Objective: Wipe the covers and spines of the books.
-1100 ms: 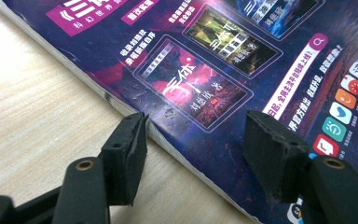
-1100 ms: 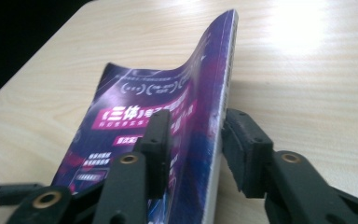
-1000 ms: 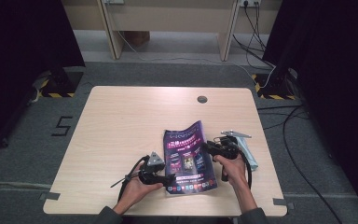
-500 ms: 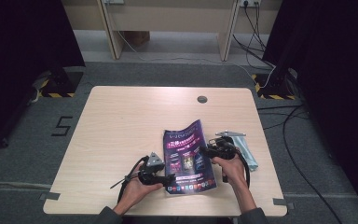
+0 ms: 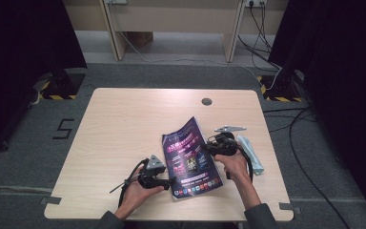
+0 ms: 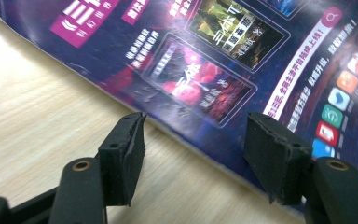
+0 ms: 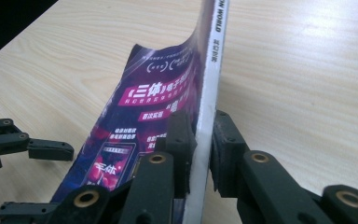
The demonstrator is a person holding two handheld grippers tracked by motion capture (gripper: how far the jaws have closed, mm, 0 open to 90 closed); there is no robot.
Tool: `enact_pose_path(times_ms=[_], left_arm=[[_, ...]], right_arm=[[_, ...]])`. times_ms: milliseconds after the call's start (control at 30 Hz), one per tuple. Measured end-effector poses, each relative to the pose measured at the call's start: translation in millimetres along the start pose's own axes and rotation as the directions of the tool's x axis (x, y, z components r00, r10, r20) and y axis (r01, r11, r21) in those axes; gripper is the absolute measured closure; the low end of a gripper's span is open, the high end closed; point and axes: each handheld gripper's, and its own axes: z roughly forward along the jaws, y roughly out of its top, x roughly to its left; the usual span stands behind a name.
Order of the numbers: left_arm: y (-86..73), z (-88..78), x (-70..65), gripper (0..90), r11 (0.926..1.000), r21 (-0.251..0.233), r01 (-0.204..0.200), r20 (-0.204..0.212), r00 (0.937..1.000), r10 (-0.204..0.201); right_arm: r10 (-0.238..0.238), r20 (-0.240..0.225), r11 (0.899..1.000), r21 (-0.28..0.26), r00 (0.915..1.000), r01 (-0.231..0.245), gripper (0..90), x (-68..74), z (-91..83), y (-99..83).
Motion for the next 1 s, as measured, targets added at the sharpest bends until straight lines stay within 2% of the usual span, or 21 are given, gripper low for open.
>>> enact_pose_path(times_ms=[100, 267, 333, 400, 600, 733, 867, 967, 1000], left_arm=[[-3.7, -12.5, 5.3, 36.7, 1.0, -0.001, -0.002, -0.002, 1.0, 0.002], [-14.1, -30.9, 18.8, 35.9, 0.9999, 0.014, 0.001, -0.019, 0.9998, -0.001], [-20.7, -38.5, 26.9, 35.9, 0.9988, 0.007, 0.049, -0.001, 0.9988, -0.049], [-25.1, -43.3, 31.7, 35.9, 0.9978, 0.006, 0.066, -0.001, 0.9978, -0.066], [-30.9, -47.8, 44.4, 35.8, 0.9967, 0.01, 0.08, -0.036, 0.9962, -0.08], [-32.6, -45.8, 45.7, 36.1, 0.9966, 0.035, 0.075, -0.045, 0.9963, -0.074], [-32.6, -46.4, 44.1, 36.5, 0.9963, 0.042, 0.075, -0.049, 0.9961, -0.073], [-32.4, -46.3, 43.9, 36.8, 0.9966, 0.044, 0.069, -0.053, 0.9964, -0.067], [-32.4, -46.2, 43.9, 36.9, 0.9966, 0.044, 0.069, -0.054, 0.9963, -0.067]], right_arm=[[-0.004, -0.005, 1.0, 0.008, 1.0, 0.004, 81.7, 2.6, 0.7, 4.7], [-0.038, -0.004, 0.999, 0.037, 0.9993, 0.038, 82.5, 7.9, -3.0, 17.4], [-0.061, -0.002, 0.997, 0.046, 0.9981, 0.061, 82.9, 10.5, -5.3, 23.2], [-0.082, 0.0, 0.995, 0.052, 0.9967, 0.082, 83.1, 12.8, -7.2, 28.4], [-0.164, 0.015, 0.983, 0.088, 0.9863, 0.162, 83.3, 25.1, -15.1, 49.2], [-0.228, 0.034, 0.97, 0.099, 0.973, 0.224, 83.3, 36.8, -28.5, 69.8], [-0.307, 0.092, 0.947, 0.134, 0.9473, 0.294, 83.3, 47.0, -40.3, 87.9], [-0.327, 0.132, 0.941, 0.142, 0.9358, 0.308, 83.3, 47.5, -47.1, 100.0], [-0.339, 0.155, 0.937, 0.145, 0.928, 0.318, 83.3, 47.4, -48.5, 103.2]])
